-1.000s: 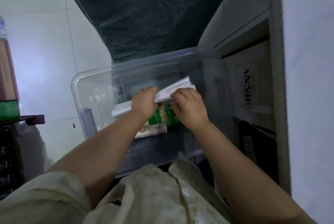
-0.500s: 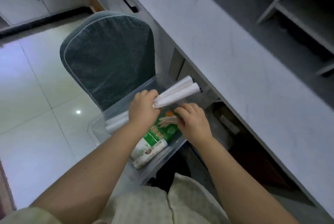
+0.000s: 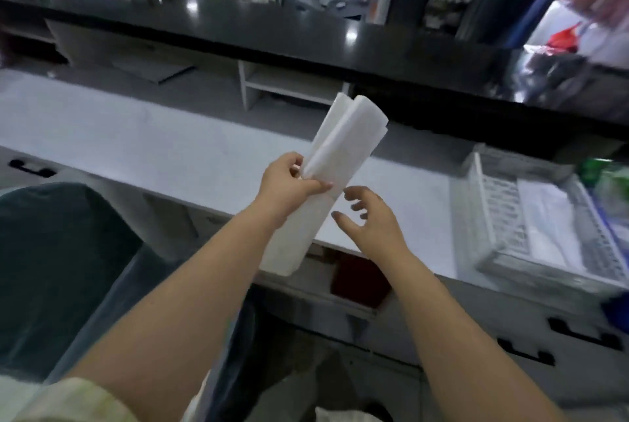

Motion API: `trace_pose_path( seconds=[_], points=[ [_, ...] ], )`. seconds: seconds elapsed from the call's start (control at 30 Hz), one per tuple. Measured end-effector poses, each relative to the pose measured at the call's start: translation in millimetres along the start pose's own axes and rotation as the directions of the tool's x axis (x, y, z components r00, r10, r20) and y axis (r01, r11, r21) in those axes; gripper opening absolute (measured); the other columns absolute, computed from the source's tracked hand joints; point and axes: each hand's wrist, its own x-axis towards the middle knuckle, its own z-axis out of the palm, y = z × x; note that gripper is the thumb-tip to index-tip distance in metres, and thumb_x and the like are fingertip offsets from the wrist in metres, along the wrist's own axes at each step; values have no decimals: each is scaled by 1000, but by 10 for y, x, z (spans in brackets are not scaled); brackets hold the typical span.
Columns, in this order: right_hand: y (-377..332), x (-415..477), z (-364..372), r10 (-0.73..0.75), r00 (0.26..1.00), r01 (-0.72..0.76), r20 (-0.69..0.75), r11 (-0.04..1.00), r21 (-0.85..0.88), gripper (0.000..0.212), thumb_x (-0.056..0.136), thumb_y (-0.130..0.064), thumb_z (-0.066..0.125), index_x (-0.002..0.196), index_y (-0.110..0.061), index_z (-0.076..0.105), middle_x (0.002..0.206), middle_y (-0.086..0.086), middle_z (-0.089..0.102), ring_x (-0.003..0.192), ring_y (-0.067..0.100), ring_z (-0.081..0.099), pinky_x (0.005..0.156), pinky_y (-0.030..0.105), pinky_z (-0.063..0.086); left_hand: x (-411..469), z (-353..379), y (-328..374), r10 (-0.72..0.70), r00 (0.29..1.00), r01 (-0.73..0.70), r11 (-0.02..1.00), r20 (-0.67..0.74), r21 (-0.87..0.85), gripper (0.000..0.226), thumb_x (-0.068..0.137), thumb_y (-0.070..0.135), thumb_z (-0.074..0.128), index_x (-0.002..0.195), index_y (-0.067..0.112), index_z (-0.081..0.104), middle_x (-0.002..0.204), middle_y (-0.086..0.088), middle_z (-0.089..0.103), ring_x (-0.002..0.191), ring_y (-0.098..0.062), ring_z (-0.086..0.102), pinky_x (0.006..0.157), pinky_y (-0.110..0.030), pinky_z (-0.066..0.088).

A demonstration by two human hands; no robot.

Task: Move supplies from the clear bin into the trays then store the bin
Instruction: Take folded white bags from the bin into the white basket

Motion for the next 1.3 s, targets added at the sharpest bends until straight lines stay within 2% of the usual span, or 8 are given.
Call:
trace_pose_path(
  seconds=[0.1, 0.27, 0.5, 0.6, 0.93, 1.07, 1.2, 1.3],
  points=[
    [302, -32, -726, 161, 984, -136, -72, 952, 272, 43, 77, -35, 74, 115, -33, 53, 102, -13, 62, 82, 2, 61, 68, 13, 49, 150, 786, 446, -46, 988, 69, 984, 146, -161, 48, 58, 29, 90, 94, 12, 62, 92, -9, 70, 80, -27, 70, 67, -42, 60],
    [919, -79, -1890, 356, 934, -274, -19, 751, 600, 46, 77, -25, 75, 117, -26, 52, 107, 6, 69, 94, 21, 69, 80, 44, 57, 346, 2143, 1074, -107, 921, 259, 887, 374, -382, 49, 67, 22, 87, 105, 7, 61, 98, -11, 73, 78, -26, 73, 58, -37, 59],
    [1761, 40, -3041, 532, 846, -322, -23, 546, 773, 34, 85, -3, 64, 114, -16, 54, 99, 13, 71, 72, 23, 70, 57, 35, 56, 667, 3589, 1438, -247, 750, 459, 862, 613, -214, 45, 82, 38, 71, 114, 7, 65, 104, -11, 72, 94, -28, 70, 80, -41, 57],
    [2097, 120, -3254, 585, 810, -403, 44, 500, 766, 33, 86, -2, 63, 114, -16, 55, 98, 13, 71, 73, 25, 68, 68, 41, 55, 772, 3865, 1322, -351, 722, 535, 829, 597, -160, 37, 83, 31, 68, 111, 7, 64, 90, -9, 66, 80, -24, 66, 63, -36, 56],
    [2779, 396, -3173, 731, 648, -626, 216, 349, 697, 35, 85, 2, 62, 117, -11, 56, 106, 17, 68, 91, 32, 68, 81, 47, 57, 1068, 4289, 998, -395, 807, 389, 915, 439, 108, 24, 83, 18, 73, 99, 2, 65, 93, -13, 71, 78, -28, 72, 60, -38, 60],
    [2868, 478, -3036, 767, 604, -687, 216, 364, 629, 42, 84, -2, 66, 123, -11, 53, 108, 17, 67, 92, 31, 66, 88, 46, 53, 1151, 4387, 945, -408, 831, 303, 901, 377, 309, 8, 84, 0, 61, 92, -2, 60, 89, -14, 64, 79, -31, 67, 56, -34, 56],
    [2883, 495, -2881, 805, 580, -752, 126, 469, 463, 49, 83, -16, 70, 127, -14, 50, 96, 9, 59, 73, 20, 55, 56, 27, 45, 1116, 4454, 930, -286, 886, 65, 856, 365, 513, 14, 87, -2, 45, 78, 6, 51, 81, -11, 51, 76, -31, 55, 54, -31, 43],
    [2908, 488, -2805, 783, 621, -762, 28, 595, 255, 53, 83, -22, 70, 130, -12, 48, 114, 10, 57, 88, 23, 56, 67, 28, 46, 1047, 4456, 890, -274, 882, 43, 857, 383, 514, 16, 83, -4, 41, 92, 5, 52, 84, -11, 48, 68, -24, 49, 48, -26, 33]
  ],
)
